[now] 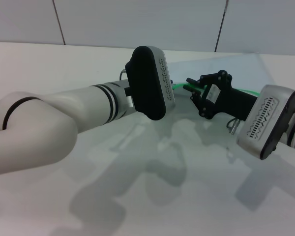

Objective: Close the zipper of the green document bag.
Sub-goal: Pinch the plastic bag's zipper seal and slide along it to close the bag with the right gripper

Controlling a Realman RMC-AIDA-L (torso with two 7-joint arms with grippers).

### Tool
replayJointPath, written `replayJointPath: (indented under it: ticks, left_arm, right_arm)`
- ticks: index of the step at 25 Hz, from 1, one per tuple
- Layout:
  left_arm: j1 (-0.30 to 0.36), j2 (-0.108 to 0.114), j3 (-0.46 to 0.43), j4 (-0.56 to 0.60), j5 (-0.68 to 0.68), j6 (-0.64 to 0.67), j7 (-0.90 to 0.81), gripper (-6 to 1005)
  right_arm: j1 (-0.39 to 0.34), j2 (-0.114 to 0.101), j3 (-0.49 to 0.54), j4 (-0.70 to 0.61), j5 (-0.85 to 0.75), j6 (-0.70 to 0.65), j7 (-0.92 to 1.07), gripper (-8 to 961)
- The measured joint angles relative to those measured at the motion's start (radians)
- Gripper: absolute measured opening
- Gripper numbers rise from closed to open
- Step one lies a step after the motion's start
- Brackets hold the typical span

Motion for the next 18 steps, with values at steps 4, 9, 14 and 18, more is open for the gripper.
replayJointPath:
  ticks: [4, 9, 14, 18]
  left_arm:
    - [0.000, 0.000, 0.000, 0.000, 0.000, 0.000, 0.000, 55]
    - [0.000, 0.001, 0.000, 0.000, 0.002, 0.000, 0.000, 54]
    - [0.000, 0.001, 0.000, 0.000, 0.003, 0.000, 0.000, 54]
    - [0.000, 0.001, 0.000, 0.002, 0.003, 0.000, 0.000, 55]
  right_arm:
    - [-0.003, 0.000, 0.000, -0.009, -0.003, 0.000, 0.000, 93]
    - [-0.004, 0.000, -0.001, -0.010, -0.005, 0.000, 0.000, 89]
    - [-0.004, 0.000, 0.000, -0.011, -0.003, 0.003, 0.000, 88]
    - [-0.004, 0.000, 0.000, -0.011, -0.001, 0.006, 0.000, 88]
